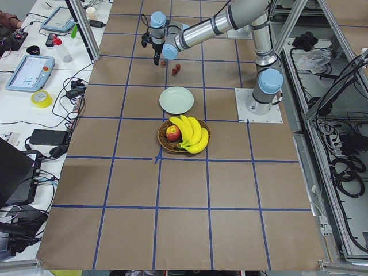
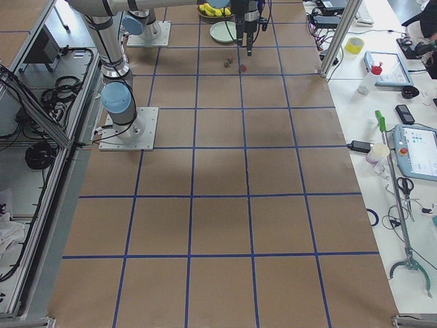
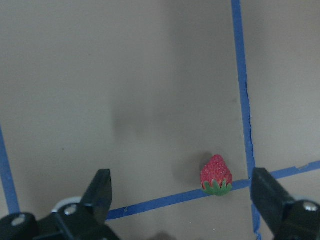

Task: Collect all strawberries into plate
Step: 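Reach the left gripper to the strawberry farthest from the robot, then grasp the strawberry with the left gripper and lift it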

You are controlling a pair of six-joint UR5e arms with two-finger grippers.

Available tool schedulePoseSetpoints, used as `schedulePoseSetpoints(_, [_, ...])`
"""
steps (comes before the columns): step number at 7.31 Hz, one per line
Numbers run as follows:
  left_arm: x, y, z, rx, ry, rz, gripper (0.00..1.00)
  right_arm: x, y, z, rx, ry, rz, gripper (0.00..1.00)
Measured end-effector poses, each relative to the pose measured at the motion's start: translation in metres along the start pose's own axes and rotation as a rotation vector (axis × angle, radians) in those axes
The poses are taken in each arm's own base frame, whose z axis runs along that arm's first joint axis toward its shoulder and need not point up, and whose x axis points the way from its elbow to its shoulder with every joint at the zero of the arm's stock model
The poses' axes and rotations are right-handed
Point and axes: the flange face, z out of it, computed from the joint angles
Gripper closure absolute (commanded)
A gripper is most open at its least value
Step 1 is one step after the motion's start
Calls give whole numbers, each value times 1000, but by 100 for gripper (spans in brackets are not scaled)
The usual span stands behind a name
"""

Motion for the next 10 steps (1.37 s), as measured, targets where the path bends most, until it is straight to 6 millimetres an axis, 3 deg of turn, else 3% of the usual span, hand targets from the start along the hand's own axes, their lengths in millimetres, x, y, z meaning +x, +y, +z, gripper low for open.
schedulePoseSetpoints(4, [12,15,36,-56,3,21,4,-1,0,0,-1,-1,0,0])
schedulePoseSetpoints(9, [14,13,38,-22,2,36,25,-1,0,-1,1,-1,-1,0])
schedulePoseSetpoints(10, [14,13,38,-21,1,39,55,-1,0,-1,1,-1,-1,0])
